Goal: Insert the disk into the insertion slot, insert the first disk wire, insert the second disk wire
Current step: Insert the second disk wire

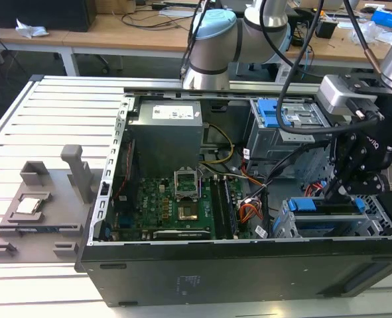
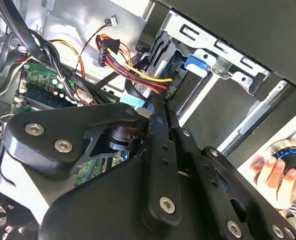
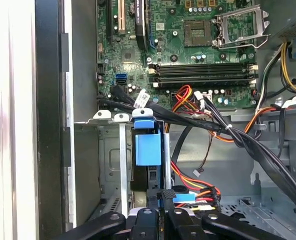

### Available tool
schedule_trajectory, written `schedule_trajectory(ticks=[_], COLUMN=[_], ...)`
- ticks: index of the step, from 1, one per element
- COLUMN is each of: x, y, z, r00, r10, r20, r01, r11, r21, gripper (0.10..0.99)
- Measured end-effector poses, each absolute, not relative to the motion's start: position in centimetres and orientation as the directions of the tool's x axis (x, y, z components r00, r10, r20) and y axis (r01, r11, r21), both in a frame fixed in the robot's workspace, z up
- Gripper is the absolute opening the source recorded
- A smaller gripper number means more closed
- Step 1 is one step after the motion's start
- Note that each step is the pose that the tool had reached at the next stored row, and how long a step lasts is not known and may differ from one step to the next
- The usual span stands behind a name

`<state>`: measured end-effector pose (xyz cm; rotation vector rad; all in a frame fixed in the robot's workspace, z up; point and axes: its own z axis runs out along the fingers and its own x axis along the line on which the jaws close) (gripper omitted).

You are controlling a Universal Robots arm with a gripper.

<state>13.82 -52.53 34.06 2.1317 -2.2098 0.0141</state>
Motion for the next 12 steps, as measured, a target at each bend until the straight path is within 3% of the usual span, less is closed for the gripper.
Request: schedule_trajectory(ticks=[6,8,12], x=[13.8,13.8,13.8], y=[-52.6,-52.6,-52.6], z=[33.8,33.8,35.1], r00=[-0.035,-0.035,-0.035], r10=[-0.998,-0.998,-0.998], r20=[0.057,0.058,0.057], r01=[-0.998,-0.998,-0.998], r11=[0.037,0.037,0.037], r21=[0.043,0.043,0.043], gripper=[0.145,0.220,0.220])
